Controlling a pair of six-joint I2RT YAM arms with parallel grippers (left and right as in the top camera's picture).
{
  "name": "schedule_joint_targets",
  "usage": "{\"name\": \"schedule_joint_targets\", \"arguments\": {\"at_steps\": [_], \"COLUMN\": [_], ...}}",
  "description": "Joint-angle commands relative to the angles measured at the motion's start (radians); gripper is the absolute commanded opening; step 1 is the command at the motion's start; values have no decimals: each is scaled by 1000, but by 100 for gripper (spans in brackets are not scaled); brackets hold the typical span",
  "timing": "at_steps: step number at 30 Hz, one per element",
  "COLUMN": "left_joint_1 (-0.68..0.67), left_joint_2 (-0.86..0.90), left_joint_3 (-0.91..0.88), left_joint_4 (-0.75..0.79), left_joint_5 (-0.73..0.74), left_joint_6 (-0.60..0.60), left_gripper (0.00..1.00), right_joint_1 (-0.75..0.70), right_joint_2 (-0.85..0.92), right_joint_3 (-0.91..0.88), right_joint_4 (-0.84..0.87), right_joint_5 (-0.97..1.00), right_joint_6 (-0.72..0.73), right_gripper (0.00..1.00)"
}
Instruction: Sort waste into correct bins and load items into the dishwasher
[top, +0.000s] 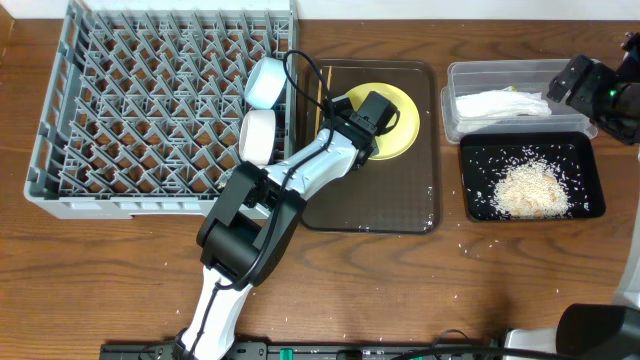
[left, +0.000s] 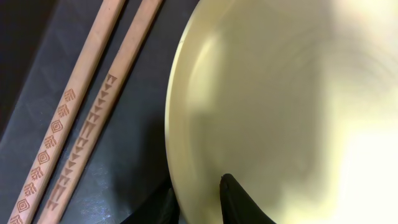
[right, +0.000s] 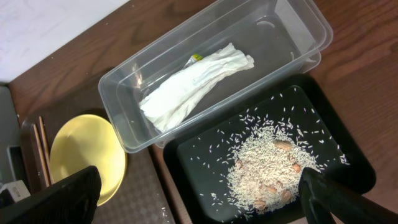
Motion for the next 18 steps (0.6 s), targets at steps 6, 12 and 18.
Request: {"name": "schedule_joint_targets", "arguments": {"at_steps": [6, 12, 18], "left_joint_1": [-4, -4, 4], "left_joint_2": [49, 49, 48], "left_joint_3": [-45, -45, -44], "left_joint_4": [-17, -16, -16], "left_joint_5": [43, 43, 40], "left_joint_6": [-10, -10, -10], "left_gripper": [24, 23, 8], "right_joint_1": [-8, -8, -8], "right_joint_2": [-2, -2, -2], "right_joint_3": [1, 1, 1], "right_joint_4": [0, 0, 0], "right_joint_5": [2, 2, 2], "right_joint_6": [7, 7, 7], "right_gripper": [99, 99, 99]}}
